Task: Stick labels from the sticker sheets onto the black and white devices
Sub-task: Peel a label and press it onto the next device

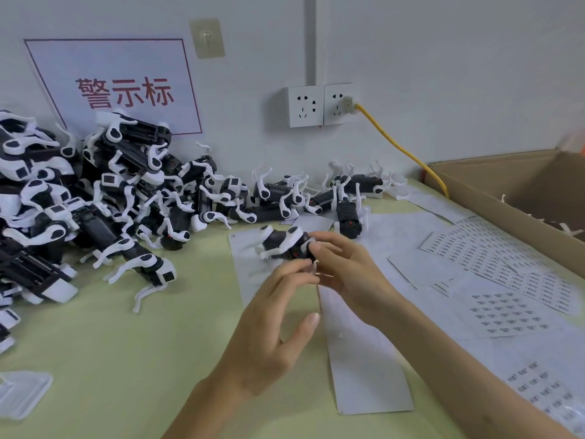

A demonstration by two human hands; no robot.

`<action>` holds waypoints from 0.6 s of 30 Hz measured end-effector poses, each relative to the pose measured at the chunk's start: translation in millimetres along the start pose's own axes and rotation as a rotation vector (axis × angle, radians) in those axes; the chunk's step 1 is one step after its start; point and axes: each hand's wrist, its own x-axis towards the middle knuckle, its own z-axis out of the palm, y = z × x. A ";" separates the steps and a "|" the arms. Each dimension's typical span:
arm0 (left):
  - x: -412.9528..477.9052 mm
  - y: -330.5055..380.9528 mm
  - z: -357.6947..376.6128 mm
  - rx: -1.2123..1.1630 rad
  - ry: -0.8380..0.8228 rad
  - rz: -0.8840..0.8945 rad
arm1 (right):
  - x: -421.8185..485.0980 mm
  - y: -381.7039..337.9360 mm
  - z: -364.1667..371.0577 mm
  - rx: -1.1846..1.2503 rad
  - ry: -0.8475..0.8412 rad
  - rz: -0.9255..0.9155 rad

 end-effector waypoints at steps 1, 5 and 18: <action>0.9 0.1 0.0 -0.037 0.030 -0.008 | 0.1 -1.5 -1.0 0.024 0.020 -0.024; 0.3 0.0 -1.5 -0.260 0.162 -0.112 | 1.1 -3.3 -2.1 0.089 0.081 -0.097; 12.3 -1.8 -9.1 -0.784 0.148 -0.633 | -7.7 -6.0 3.6 -0.205 -0.231 -0.204</action>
